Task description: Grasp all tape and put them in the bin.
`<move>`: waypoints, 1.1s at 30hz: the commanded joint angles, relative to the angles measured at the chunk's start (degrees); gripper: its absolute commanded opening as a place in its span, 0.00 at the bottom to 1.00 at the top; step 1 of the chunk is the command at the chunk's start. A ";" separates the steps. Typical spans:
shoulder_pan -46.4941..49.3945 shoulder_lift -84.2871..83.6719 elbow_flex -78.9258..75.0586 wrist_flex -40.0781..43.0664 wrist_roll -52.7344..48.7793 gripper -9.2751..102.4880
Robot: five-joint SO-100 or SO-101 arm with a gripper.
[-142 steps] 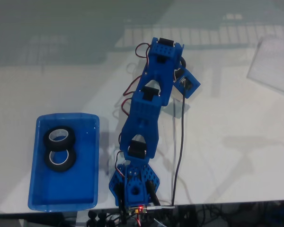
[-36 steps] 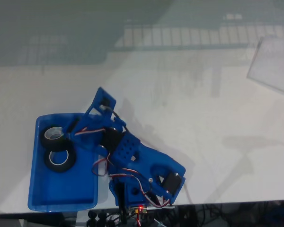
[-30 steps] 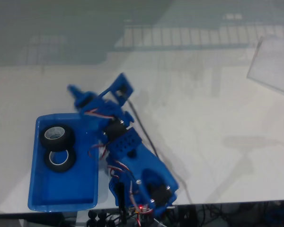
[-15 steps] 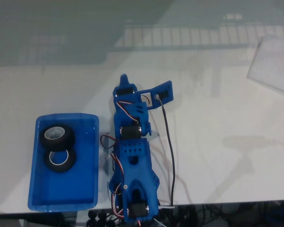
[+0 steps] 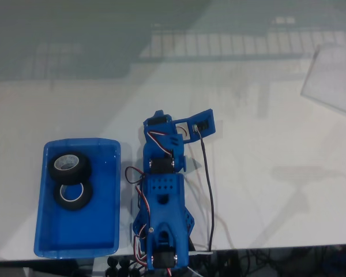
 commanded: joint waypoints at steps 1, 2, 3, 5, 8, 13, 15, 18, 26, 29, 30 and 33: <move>0.35 0.88 2.37 -0.35 -0.70 0.08; 0.35 0.88 2.37 -0.35 -0.70 0.08; 0.35 0.88 2.37 -0.35 -0.62 0.08; 0.35 0.88 2.37 -0.26 -0.44 0.08; 0.44 0.88 2.37 0.09 -0.44 0.08; 0.44 0.88 2.37 0.09 -0.62 0.08; 0.44 0.88 2.37 0.09 -0.53 0.08; 0.53 0.88 2.37 0.09 -0.44 0.08; 0.62 0.88 2.29 0.09 -0.26 0.08; 0.79 0.88 2.29 0.09 -0.09 0.08; 0.79 0.88 2.29 0.09 -0.09 0.08; 0.79 0.88 2.29 0.09 0.00 0.08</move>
